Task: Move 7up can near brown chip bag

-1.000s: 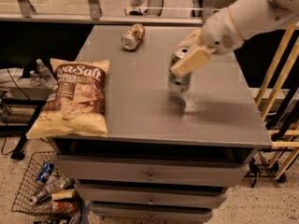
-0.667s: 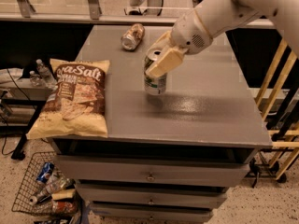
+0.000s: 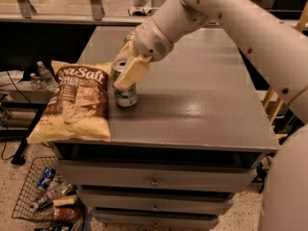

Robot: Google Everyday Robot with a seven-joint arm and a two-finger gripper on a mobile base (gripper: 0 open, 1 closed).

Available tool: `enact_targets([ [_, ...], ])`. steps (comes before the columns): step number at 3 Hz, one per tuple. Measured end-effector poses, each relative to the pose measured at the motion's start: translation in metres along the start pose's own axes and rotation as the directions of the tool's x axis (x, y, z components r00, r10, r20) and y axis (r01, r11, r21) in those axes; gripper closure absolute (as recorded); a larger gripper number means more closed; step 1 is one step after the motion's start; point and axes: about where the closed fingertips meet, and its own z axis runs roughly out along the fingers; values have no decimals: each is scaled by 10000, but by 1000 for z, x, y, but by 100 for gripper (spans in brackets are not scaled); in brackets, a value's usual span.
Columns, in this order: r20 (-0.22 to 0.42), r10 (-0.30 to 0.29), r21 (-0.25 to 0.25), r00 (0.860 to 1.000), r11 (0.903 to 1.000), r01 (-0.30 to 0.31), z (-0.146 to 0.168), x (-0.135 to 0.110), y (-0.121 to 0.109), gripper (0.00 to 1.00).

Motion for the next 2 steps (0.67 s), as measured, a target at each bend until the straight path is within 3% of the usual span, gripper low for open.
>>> enact_targets([
  [1, -153, -233, -420, 9996, 9989, 227, 26, -2, -7, 100],
  [2, -159, -238, -436, 9996, 9988, 231, 25, -4, -8, 83],
])
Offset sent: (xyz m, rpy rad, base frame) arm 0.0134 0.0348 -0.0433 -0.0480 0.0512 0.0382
